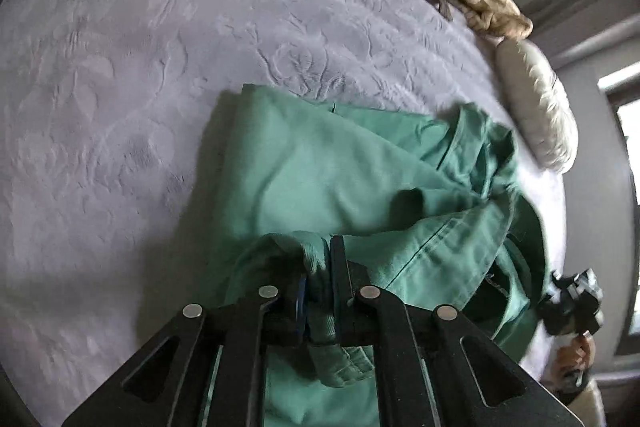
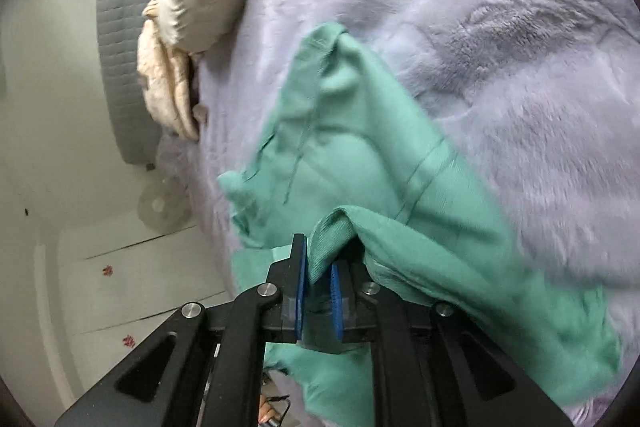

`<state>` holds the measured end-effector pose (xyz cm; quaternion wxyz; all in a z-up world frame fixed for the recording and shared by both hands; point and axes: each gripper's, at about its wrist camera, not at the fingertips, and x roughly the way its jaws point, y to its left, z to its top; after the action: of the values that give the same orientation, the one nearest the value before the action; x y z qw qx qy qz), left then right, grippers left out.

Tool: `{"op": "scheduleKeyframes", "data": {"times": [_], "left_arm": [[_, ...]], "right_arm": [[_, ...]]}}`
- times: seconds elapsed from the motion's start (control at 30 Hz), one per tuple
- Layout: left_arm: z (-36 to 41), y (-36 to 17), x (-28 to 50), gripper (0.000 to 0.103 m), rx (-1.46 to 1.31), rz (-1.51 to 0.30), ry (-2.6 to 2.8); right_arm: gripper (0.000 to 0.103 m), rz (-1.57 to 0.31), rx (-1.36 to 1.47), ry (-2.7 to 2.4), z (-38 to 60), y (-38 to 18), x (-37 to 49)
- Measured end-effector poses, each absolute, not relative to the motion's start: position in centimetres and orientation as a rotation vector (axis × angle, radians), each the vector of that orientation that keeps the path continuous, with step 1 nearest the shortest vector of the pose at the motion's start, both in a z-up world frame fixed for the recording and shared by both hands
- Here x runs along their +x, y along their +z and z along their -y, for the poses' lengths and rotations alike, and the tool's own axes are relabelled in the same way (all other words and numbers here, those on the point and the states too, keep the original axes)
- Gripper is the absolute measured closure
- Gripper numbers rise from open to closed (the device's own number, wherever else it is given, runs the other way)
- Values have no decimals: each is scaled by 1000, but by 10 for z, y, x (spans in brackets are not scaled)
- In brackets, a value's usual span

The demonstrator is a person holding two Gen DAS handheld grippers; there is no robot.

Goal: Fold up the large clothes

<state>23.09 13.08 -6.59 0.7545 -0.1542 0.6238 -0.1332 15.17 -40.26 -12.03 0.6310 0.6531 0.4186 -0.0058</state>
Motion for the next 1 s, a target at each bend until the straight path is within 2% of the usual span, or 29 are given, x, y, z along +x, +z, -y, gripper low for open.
{"op": "scheduleKeyframes", "data": {"times": [0.13, 0.17, 0.2, 0.23, 0.27, 0.3, 0.33, 0.5, 0.7, 0.77, 1.0], "left_arm": [[-131, -53, 228, 90, -277, -1344, -331], [-130, -48, 227, 90, -268, -1333, -336], [-130, -42, 225, 89, -258, -1319, -342], [-130, -36, 223, 84, -242, -1305, -348], [-129, -30, 221, 72, -226, -1292, -341], [-130, -24, 219, 28, -203, -1272, -325], [-133, -14, 217, 0, -169, -1229, -280], [-133, 12, 210, 0, -34, -1117, -246], [-100, -23, 189, 0, 233, -1160, -338], [-94, -35, 174, 0, 276, -1183, -367], [-97, -58, 175, 0, 7, -1333, -457]], "right_arm": [[86, -950, 1487, 1, 410, -122, 151], [83, -947, 1465, 6, 411, -119, 152], [68, -941, 1428, 6, 411, -112, 150], [56, -928, 1380, 3, 412, -102, 147], [38, -915, 1349, 2, 412, -94, 142], [36, -899, 1305, 8, 412, -84, 139], [36, -903, 1264, 13, 412, -75, 137], [36, -986, 995, 0, 390, -42, 133], [38, -1113, 404, -29, 325, -21, 152], [38, -1122, 306, -51, 315, -23, 158], [38, -1049, 185, -171, 320, -19, 184]]}}
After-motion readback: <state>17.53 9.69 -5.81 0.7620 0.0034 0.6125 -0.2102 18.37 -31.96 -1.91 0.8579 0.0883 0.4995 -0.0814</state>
